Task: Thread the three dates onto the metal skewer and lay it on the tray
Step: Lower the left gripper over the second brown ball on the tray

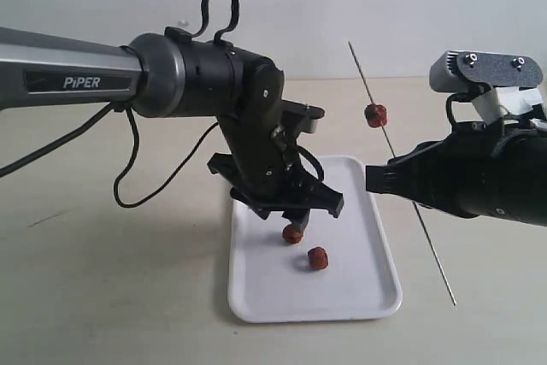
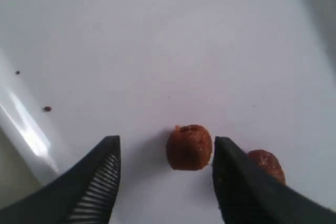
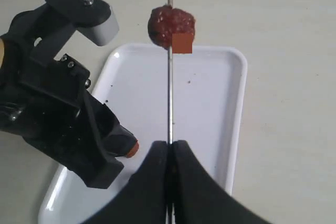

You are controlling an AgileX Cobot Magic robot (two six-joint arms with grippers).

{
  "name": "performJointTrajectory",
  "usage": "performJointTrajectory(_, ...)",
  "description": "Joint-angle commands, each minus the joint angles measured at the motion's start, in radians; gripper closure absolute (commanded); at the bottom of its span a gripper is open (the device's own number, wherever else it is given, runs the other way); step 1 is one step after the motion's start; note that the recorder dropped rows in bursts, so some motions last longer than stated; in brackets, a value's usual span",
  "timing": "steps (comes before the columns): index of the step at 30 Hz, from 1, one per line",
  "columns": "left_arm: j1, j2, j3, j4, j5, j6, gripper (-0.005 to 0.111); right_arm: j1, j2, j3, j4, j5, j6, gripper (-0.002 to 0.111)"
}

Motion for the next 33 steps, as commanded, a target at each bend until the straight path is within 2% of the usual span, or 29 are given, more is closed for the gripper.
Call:
performJointTrajectory(1, -0.022, 0.000, -0.007, -0.001, -0.036, -0.037, 0.054, 0.000, -0.009, 0.006, -0.002, -0.002, -0.009, 0.108)
performJointTrajectory(33, -0.022, 0.047, -0.007, 0.029, -0.045, -0.081, 0.054, 0.000, -0.009, 0.006, -0.002, -0.002, -0.016, 0.108)
